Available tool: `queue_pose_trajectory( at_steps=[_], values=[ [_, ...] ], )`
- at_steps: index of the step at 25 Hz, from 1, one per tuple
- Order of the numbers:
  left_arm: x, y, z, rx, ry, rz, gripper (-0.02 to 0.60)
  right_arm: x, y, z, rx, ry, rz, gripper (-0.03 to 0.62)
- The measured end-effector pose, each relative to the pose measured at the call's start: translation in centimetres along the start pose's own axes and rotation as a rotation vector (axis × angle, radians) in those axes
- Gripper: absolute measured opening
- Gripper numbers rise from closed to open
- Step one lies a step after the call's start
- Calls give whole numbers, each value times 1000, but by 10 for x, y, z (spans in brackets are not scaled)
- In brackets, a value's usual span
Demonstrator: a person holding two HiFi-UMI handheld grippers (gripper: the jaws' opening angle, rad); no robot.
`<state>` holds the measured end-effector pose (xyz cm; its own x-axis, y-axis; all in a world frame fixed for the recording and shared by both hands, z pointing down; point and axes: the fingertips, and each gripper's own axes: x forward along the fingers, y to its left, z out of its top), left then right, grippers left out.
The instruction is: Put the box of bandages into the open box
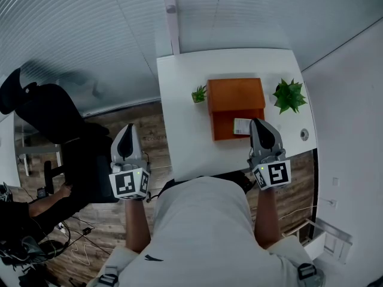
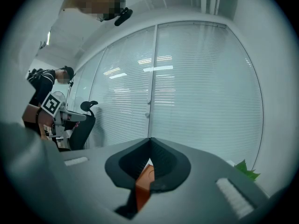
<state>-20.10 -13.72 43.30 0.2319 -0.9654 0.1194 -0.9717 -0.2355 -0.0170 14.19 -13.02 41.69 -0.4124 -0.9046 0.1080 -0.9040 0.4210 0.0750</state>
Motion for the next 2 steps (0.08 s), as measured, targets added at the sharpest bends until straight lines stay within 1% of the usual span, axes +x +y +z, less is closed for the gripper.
queue_pose_trajectory(
  at_steps=[2],
  values=[
    [0,-1,0,3,0,-4,6,0,0,0,1,-1,3,0]
  ],
)
